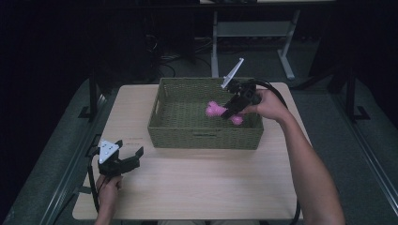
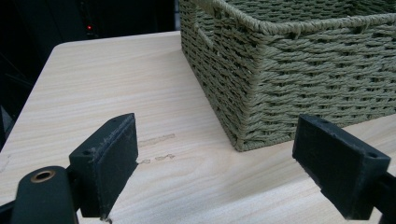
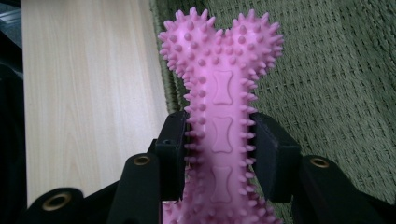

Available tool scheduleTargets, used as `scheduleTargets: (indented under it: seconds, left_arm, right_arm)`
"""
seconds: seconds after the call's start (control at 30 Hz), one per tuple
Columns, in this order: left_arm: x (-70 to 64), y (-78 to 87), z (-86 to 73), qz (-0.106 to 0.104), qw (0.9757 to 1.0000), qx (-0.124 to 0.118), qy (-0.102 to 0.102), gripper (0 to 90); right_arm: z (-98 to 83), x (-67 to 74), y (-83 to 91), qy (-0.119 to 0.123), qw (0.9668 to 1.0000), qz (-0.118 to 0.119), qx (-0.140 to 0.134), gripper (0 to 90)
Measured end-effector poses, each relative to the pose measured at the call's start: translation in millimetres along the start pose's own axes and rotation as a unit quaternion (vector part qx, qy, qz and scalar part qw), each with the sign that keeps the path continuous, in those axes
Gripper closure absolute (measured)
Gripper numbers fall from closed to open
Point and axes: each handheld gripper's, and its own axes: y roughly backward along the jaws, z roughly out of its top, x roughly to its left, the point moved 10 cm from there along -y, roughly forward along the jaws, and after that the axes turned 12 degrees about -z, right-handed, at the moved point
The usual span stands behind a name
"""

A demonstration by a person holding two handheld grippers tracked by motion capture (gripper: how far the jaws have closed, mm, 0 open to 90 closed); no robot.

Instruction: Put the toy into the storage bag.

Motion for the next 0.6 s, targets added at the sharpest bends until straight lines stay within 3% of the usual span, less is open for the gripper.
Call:
scheduleTargets:
  seconds: [0.6]
  left_arm:
    - [0.4,0.3,0.4,0.001,1.0000,-0.001,0.000,13.6]
  right_arm:
    - [-9.5,-13.3,-15.7,-0.022,0.9997,0.005,0.009,57.7]
